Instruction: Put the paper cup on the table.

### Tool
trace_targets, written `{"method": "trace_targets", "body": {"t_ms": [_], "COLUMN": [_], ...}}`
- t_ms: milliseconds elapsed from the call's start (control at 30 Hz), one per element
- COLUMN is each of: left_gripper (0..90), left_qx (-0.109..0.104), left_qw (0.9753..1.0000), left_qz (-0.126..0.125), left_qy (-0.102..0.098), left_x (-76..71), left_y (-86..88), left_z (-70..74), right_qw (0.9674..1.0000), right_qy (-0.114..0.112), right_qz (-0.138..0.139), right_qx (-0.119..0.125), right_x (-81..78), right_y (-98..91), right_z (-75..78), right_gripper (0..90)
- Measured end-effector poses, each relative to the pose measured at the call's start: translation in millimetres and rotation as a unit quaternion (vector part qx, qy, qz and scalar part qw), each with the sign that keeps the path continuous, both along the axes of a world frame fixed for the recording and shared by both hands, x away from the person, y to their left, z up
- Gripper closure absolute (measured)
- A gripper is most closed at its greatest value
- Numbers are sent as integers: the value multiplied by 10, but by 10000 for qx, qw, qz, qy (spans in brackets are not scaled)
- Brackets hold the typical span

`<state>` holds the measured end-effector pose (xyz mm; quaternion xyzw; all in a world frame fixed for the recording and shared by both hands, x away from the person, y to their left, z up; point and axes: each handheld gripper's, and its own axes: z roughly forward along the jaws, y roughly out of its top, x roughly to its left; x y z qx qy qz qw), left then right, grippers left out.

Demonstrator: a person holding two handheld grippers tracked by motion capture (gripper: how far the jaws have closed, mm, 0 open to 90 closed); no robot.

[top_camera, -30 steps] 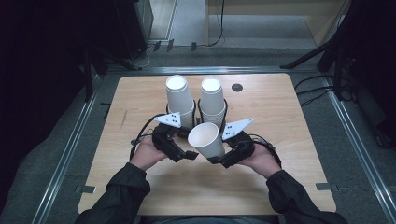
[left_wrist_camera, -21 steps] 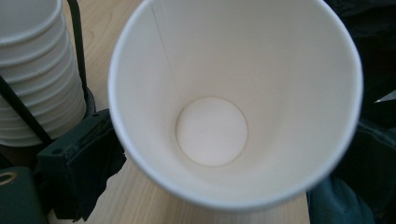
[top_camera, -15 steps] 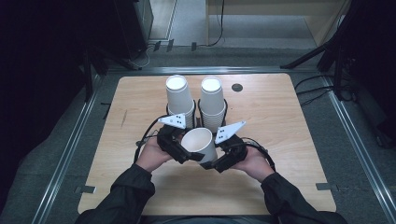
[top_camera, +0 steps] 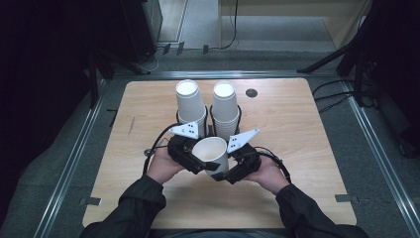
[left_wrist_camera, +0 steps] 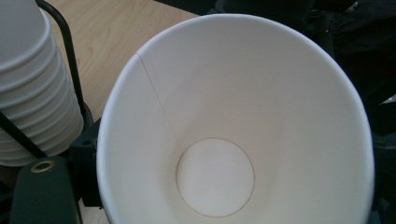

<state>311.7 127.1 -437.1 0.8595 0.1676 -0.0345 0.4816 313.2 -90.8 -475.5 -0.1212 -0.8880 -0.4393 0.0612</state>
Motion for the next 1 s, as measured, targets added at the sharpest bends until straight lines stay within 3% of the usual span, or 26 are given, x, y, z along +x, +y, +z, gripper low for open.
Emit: {"method": "trace_targets", "body": {"t_ms": [567,767,1000], "left_gripper": [184,188,189], "left_qx": [-14,-107,-16], "left_qw": [10000,9999,10000], "left_qz": [17,29,83], "left_qy": [-21,-4,-28], "left_x": [-7,-7,5], "left_y": [25,52,70], "left_z": [15,34,28], "right_qw": [10000,9999,9999], "right_qy": [-33,-11,-45], "right_qz": [-16,-18,-115], "right_qx": [-11,107,-108], "right_x": [3,2,-2], "right_y": [-13,-28,-16], "right_z": [10,26,13], "right_gripper": [249,241,178]}}
